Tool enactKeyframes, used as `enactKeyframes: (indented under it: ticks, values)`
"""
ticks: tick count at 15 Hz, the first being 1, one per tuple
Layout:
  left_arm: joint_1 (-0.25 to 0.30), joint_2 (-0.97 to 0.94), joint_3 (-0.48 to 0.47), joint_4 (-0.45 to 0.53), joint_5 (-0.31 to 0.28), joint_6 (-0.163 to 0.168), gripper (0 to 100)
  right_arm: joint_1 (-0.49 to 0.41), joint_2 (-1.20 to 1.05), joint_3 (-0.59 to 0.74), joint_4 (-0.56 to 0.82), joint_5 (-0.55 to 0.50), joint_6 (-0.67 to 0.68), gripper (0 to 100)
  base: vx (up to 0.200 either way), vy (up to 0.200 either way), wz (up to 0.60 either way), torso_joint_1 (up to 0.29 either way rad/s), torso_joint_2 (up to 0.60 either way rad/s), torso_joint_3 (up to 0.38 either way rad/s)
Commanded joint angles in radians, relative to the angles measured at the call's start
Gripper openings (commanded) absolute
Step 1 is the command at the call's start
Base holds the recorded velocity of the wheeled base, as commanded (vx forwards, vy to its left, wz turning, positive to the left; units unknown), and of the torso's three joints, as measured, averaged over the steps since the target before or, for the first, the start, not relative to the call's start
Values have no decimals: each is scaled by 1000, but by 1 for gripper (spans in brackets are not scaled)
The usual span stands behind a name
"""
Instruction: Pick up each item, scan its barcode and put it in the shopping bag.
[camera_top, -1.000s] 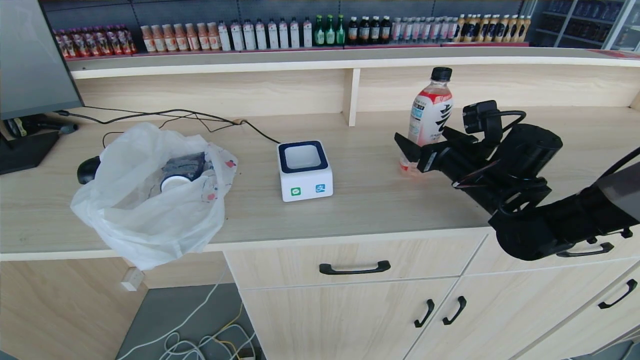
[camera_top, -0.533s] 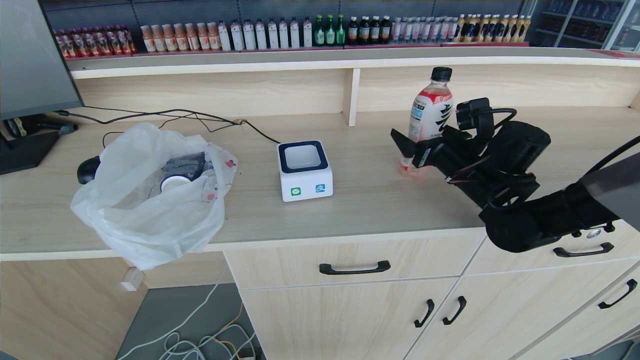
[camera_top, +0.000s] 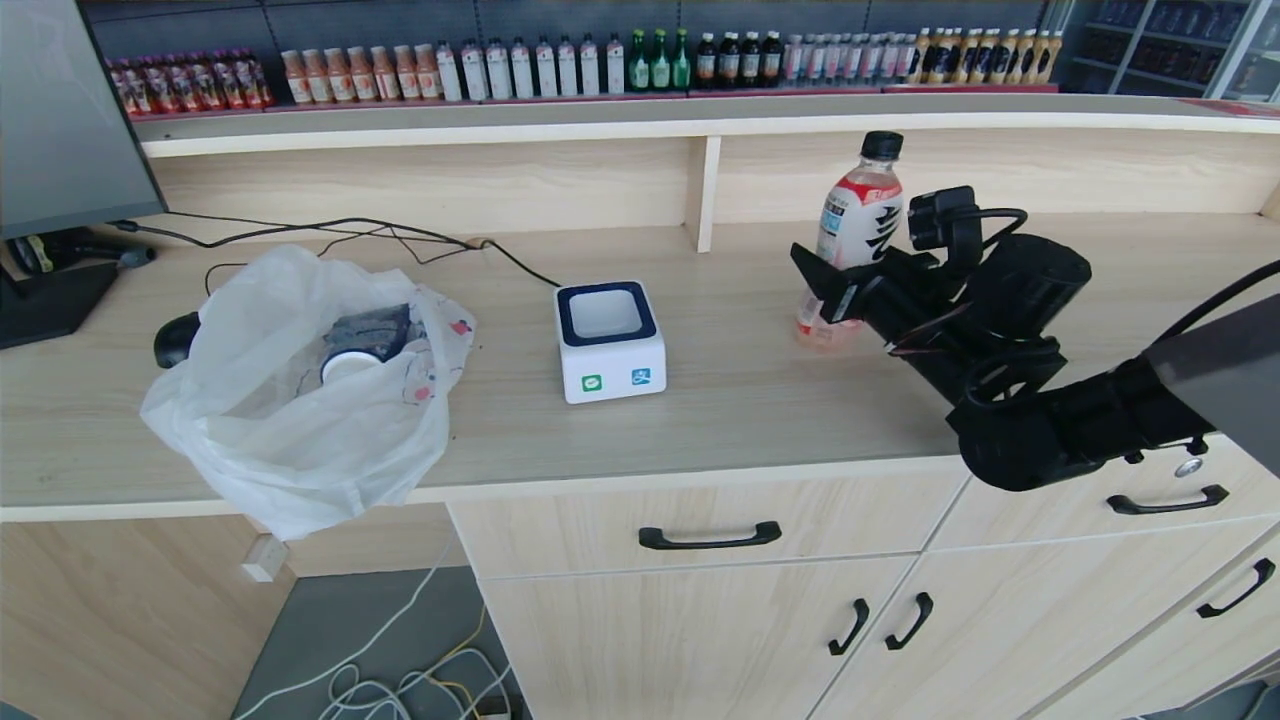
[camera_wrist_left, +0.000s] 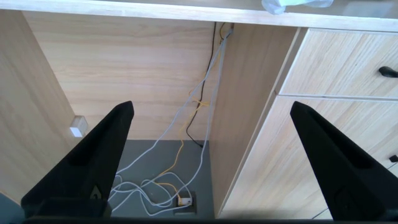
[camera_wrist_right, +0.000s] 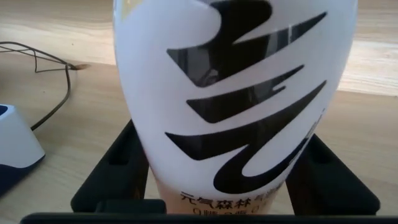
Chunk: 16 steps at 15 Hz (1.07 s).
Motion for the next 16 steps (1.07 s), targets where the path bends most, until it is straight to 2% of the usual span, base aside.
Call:
enactKeyframes:
  ticks: [1,6,11,16]
  values:
    - [-1,0,0,0,0,-1,100,1,-3,-11,-1,2,0,0,0,0,0,0,0,0]
    - [0,0,0,0,0,-1,100,9,-48,-46,12,7,1,0,0,0,0,0,0,0]
    - [-1,0,0,0,0,-1,100,9,-221,-39,127,14,0,0,0,0,0,0,0,0]
    - [-1,0,0,0,0,-1,100,9,-477,63,260,16,-8,0,0,0,0,0,0,0]
